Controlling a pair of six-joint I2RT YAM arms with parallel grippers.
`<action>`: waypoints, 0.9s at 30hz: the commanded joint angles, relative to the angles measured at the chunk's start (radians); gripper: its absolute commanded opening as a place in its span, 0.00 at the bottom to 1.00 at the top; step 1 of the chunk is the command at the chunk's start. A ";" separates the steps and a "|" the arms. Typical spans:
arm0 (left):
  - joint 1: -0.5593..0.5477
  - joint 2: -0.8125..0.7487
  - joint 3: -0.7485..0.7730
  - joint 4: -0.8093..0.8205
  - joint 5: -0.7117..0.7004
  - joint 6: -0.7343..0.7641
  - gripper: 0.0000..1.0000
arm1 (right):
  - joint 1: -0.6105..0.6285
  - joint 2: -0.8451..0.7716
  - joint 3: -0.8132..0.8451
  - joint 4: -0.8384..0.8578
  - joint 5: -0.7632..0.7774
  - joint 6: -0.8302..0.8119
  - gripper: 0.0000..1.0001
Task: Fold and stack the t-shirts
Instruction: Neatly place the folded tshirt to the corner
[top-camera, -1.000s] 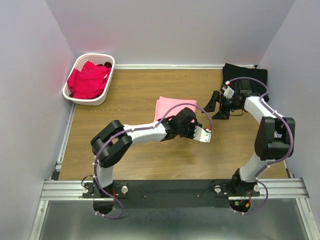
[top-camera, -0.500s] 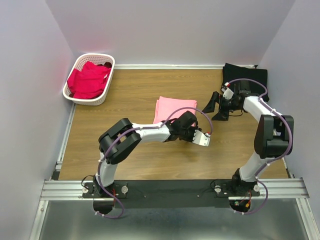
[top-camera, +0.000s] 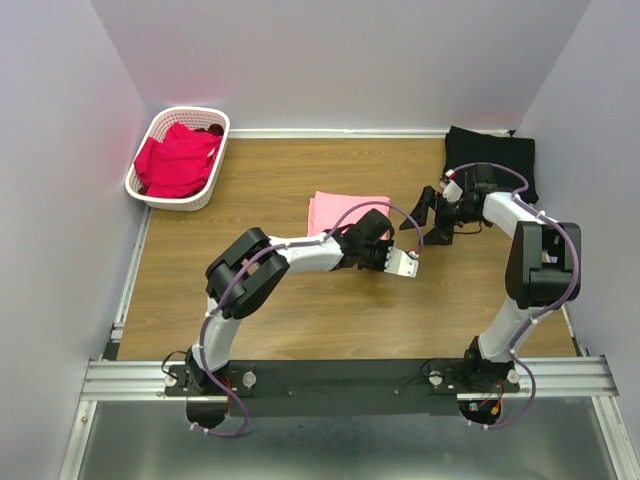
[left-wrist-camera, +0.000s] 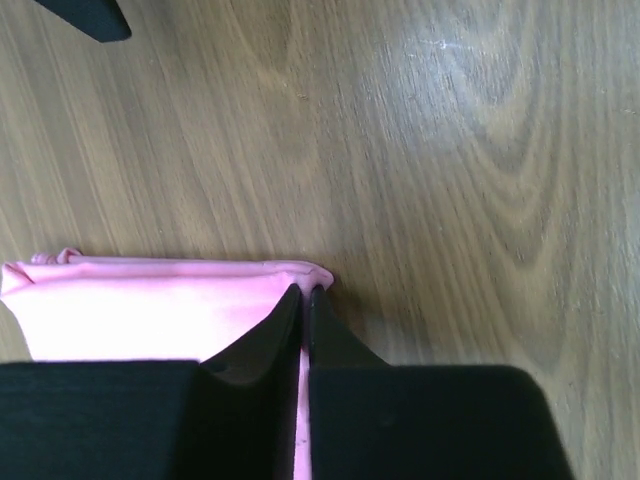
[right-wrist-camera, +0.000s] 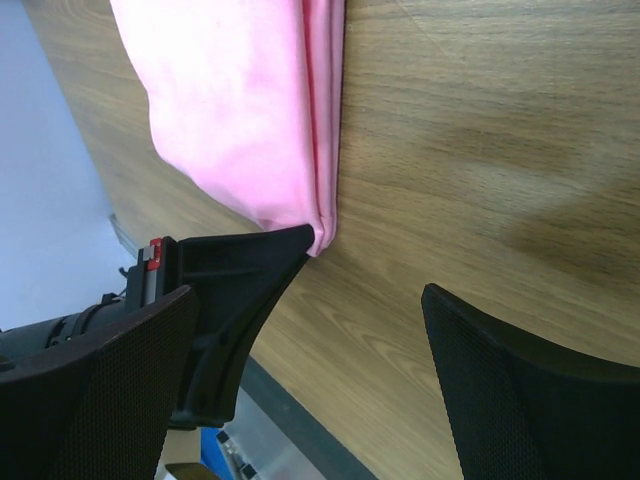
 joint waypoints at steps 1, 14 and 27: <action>0.022 -0.016 0.039 -0.055 0.097 -0.044 0.00 | -0.003 0.031 0.007 0.057 -0.072 0.065 1.00; 0.075 -0.076 0.125 -0.128 0.214 -0.098 0.00 | 0.012 0.080 -0.154 0.504 -0.152 0.472 0.96; 0.088 -0.073 0.202 -0.158 0.252 -0.141 0.00 | 0.105 0.132 -0.312 0.950 0.027 0.782 0.78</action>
